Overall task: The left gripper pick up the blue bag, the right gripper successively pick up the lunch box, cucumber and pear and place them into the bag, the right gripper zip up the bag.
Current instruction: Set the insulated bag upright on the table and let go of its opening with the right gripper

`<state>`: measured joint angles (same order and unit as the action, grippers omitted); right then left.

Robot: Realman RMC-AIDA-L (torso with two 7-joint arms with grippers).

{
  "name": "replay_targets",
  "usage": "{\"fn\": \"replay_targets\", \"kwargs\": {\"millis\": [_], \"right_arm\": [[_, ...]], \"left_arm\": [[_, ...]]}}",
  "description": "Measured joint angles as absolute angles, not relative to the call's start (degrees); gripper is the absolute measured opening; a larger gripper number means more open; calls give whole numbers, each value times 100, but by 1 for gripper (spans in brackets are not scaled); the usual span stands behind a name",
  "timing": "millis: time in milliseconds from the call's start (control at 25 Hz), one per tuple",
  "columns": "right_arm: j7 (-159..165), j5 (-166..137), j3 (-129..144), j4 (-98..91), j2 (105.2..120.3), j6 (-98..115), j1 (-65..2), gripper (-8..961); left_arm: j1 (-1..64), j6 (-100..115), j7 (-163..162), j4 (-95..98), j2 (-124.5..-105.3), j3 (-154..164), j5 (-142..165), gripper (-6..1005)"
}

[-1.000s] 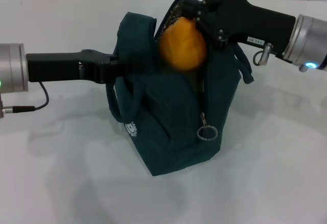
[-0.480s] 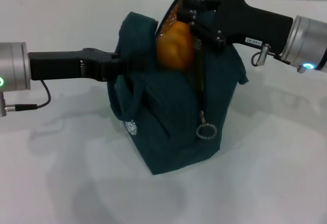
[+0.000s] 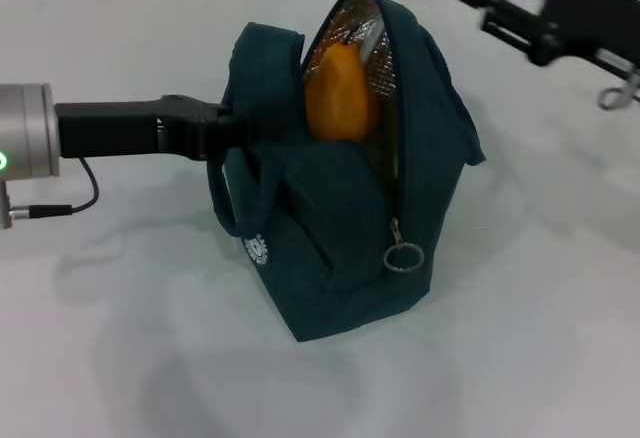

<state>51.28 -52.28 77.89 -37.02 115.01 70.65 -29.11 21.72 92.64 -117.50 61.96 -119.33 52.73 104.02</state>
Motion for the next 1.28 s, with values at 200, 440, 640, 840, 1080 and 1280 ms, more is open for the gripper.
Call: {"fn": "replay_targets", "kwargs": {"millis": [200,440,640,840,1080,1280], "right_arm": [[5220,-5448,7724,-3604,11356,7567,-2585,573],[5475,-6252,7692,-3576,11350,8182,-2433,568],[5759,-6460,7689,-3569,11320,8522,-2391,564],[5962,-6684,7689,-3559,11331,8447,-2426,560],[6107,-6787,7689,-3547,11371,8234,-2485,555],[6217,-6903,7712,-3362,11400,8217,-2672,551]], "left_arm": [[2163,9263,-11751,6196,-11941,5269,10399,37],[2154,9257,-11759,6196,-11947,5265,10397,37],[2175,9254,-11777,6196,-11945,5264,10397,37],[2222,9254,-11782,6180,-11948,5264,10397,36],[2250,9254,-11783,6118,-11951,5264,10397,36],[2250,9255,-11773,6117,-11954,5264,10397,36]]}}
